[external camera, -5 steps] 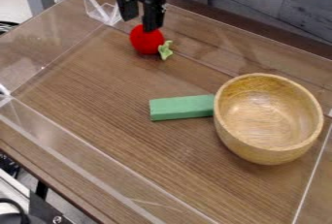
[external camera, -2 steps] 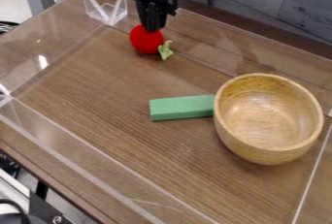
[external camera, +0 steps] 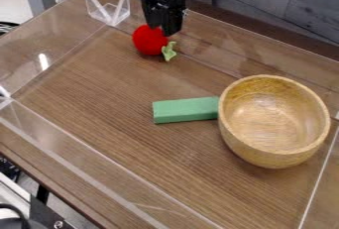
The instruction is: Move the red fruit to the right
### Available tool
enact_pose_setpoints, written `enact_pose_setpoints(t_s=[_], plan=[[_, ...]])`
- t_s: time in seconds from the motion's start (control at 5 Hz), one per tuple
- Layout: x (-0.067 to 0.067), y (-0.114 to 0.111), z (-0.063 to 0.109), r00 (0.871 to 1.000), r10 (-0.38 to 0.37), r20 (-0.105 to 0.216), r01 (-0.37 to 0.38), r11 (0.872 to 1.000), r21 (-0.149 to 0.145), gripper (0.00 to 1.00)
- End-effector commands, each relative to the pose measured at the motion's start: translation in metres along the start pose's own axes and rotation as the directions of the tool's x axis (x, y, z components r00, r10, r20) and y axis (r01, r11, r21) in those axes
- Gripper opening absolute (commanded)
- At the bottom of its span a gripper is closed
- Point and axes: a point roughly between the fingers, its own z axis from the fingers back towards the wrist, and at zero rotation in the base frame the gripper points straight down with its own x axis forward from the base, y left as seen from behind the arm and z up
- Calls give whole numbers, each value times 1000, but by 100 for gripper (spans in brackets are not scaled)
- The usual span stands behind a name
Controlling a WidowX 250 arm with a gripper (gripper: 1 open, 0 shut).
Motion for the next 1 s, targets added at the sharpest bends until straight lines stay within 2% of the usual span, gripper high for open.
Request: enact_pose_setpoints(t_s=[0.0,0.2,0.4,0.6,0.8], plan=[[4,7,20,998,-33,57,32,999,13,0],[1,1,30,998,-17,67,16,1000,1,0],[-3,-4,36,997,-3,76,5,1000,-25,100],[-9,5,41,994,-75,76,78,996,-45,100],[-15,12,47,986,-151,73,155,987,-51,0]])
